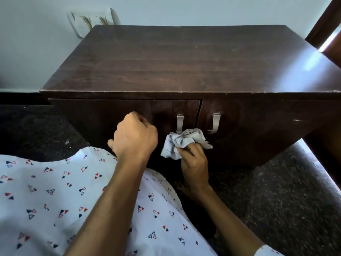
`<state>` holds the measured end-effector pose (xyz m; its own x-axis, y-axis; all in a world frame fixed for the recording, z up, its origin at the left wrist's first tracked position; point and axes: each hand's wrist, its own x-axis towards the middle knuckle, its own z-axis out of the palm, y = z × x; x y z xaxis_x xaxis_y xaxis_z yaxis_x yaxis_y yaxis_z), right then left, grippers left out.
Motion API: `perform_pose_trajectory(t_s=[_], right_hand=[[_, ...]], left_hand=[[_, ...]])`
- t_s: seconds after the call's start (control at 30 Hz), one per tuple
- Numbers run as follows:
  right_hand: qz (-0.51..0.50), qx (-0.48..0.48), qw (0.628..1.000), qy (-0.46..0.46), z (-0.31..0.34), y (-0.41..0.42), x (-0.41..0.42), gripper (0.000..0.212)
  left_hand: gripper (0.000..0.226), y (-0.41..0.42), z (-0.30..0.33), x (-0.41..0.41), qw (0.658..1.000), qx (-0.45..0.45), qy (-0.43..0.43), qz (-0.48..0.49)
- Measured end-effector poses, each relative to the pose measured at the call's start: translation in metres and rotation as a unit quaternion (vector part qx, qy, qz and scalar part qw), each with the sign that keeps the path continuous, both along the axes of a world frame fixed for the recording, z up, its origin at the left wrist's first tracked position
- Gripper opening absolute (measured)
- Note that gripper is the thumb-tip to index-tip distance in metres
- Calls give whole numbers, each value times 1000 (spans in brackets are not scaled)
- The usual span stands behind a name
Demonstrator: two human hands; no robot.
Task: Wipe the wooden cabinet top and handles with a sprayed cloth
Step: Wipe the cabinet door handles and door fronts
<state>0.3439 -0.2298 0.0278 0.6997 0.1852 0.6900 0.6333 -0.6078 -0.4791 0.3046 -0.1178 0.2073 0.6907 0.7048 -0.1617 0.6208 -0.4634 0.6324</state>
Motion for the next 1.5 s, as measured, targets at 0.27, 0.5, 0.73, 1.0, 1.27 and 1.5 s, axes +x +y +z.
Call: perform_pose_trajectory(t_s=[0.27,0.5,0.73,1.0,1.27,1.5], right_hand=[[-15,21,996,85,-18,-4,-4,35],[3,-8,996,87,-8,12,-3,35],[-9,94,991,96,3,3,-1,32],[-76,120,985,98,7,-9,-1,31],[-33,206,978,28,86,14,1,30],[-115,-79,990,-3,101,31,-2,33]], left_hand=[[12,1,-1,0,1000,-6,6,1],[9,2,-2,2,1000,0,8,-7],[7,2,-3,2,1000,5,6,-16],[7,8,-10,4,1000,10,-1,-29],[25,5,-20,16,981,-51,-39,-183],[15,6,-22,14,976,-30,9,-218]])
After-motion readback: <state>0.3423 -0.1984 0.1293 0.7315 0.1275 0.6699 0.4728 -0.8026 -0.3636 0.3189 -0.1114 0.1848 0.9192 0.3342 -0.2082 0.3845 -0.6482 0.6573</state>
